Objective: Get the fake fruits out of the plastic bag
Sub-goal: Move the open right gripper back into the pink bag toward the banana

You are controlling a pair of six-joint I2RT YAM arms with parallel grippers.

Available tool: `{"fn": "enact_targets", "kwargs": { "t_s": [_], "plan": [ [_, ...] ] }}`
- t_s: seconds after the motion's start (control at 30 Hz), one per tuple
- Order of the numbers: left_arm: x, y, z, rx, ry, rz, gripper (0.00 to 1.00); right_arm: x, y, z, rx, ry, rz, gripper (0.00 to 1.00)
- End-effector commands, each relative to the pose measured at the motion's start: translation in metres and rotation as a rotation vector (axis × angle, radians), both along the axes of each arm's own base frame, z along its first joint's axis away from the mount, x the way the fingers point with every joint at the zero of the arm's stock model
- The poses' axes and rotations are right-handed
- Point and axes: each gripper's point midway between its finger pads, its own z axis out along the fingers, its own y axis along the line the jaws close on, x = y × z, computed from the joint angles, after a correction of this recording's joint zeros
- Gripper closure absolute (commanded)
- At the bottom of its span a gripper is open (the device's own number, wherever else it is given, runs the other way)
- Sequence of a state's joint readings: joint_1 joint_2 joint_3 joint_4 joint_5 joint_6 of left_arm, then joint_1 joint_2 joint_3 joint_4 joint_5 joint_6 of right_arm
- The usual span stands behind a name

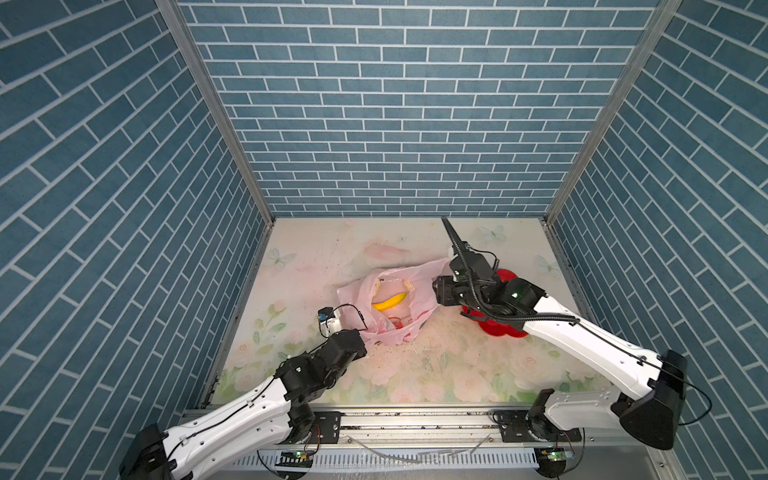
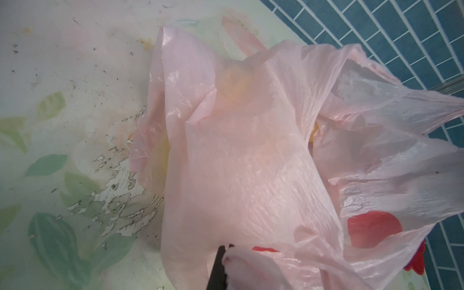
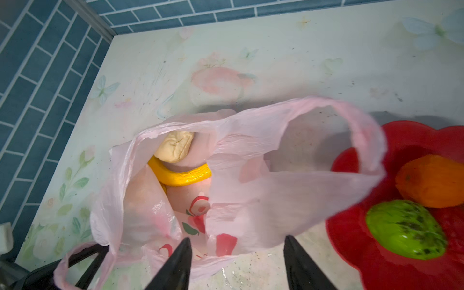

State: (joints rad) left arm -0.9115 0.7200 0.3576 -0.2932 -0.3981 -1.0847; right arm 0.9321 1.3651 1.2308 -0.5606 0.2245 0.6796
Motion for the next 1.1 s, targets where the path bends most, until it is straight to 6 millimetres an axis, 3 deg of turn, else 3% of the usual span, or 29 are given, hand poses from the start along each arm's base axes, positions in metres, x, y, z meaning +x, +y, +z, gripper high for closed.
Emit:
{"fn": "enact_targets", "kwargs": {
  "t_s": [0.0,0.17,0.4,0.77,1.07],
  "plan": [
    [-0.002,-0.007,-0.005,-0.029,0.005,-0.020,1.00,0.000,0.045,-0.004,0.076,0.037,0.026,0.43],
    [-0.005,-0.004,-0.009,-0.011,0.023,-0.023,1.00,0.004,0.090,-0.034,0.102,0.098,0.075,0.45],
    [-0.010,0.003,-0.014,-0.045,0.048,0.018,1.00,0.012,0.126,-0.067,0.127,0.166,0.074,0.49],
    [-0.017,0.020,0.000,-0.071,0.031,0.060,1.00,0.031,0.157,-0.092,0.176,0.164,0.046,0.53],
    [-0.024,0.035,0.010,-0.078,0.018,0.087,1.00,0.041,0.173,-0.106,0.193,0.167,0.046,0.49]
  ]
}}
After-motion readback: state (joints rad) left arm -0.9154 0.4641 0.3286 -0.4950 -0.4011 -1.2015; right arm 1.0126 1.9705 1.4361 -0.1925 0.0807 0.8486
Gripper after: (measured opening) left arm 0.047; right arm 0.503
